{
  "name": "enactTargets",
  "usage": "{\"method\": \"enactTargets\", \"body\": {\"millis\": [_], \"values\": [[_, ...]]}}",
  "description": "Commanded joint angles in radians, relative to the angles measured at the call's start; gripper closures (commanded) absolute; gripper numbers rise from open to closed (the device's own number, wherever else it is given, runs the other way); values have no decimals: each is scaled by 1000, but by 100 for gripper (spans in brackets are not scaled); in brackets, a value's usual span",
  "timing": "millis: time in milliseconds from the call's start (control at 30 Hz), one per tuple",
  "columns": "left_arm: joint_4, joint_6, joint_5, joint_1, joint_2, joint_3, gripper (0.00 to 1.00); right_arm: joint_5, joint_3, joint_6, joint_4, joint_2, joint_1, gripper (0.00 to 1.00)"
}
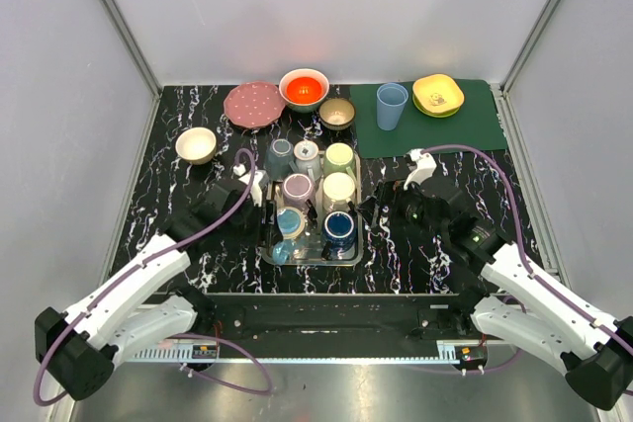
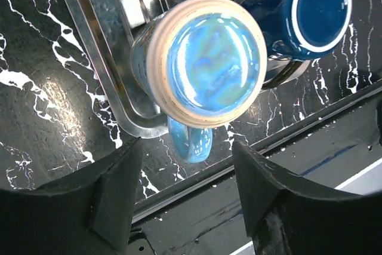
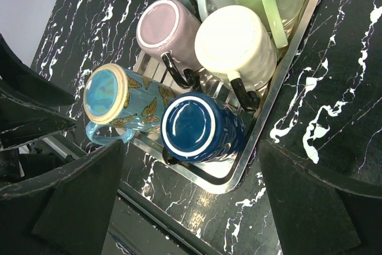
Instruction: Turn the mug right side up
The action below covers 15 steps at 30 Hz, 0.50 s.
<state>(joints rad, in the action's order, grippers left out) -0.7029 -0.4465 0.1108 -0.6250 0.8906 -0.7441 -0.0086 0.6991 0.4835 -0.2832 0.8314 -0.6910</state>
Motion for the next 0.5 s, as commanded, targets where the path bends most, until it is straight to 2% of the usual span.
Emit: {"method": "enactTargets", "body": {"millis": [0,233,467], "values": [[13,-23,-22,-5,47,-9,36,-19,19,-6,12,-11,2,0],[28,2,6,-31,137,-14,38,-17,10,-8,18,-2,2,0],[45,22,-31,-53,191,-14,49,-16,13,-17,19,21,2,0]]}}
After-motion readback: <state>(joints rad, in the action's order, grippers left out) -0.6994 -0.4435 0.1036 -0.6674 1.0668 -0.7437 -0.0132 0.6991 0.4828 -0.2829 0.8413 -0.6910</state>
